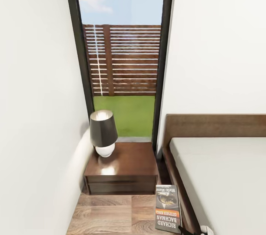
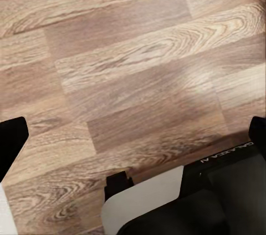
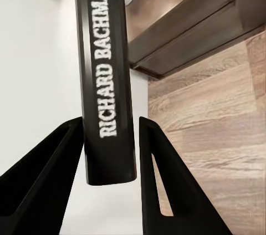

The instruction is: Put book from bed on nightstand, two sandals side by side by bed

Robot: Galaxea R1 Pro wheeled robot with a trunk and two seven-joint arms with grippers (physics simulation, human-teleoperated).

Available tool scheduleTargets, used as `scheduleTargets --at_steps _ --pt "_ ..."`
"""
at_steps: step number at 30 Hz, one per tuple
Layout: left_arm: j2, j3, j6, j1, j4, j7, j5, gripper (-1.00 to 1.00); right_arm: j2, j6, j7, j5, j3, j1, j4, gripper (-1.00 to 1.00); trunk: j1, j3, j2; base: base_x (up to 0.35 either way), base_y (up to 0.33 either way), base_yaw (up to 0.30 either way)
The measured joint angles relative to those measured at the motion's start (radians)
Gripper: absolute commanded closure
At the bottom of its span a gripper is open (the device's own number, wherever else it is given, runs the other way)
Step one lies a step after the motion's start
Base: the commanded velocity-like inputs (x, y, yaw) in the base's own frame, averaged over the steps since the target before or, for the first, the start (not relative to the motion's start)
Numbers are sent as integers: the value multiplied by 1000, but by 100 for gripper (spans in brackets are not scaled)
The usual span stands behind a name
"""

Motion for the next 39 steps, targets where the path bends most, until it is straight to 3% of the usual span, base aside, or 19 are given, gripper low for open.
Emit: scheduleTargets --at_steps 39 --pt "0 0 0 0 0 0 0 -100 0 0 0 0 0 0 0 100 0 0 0 297 0 0"
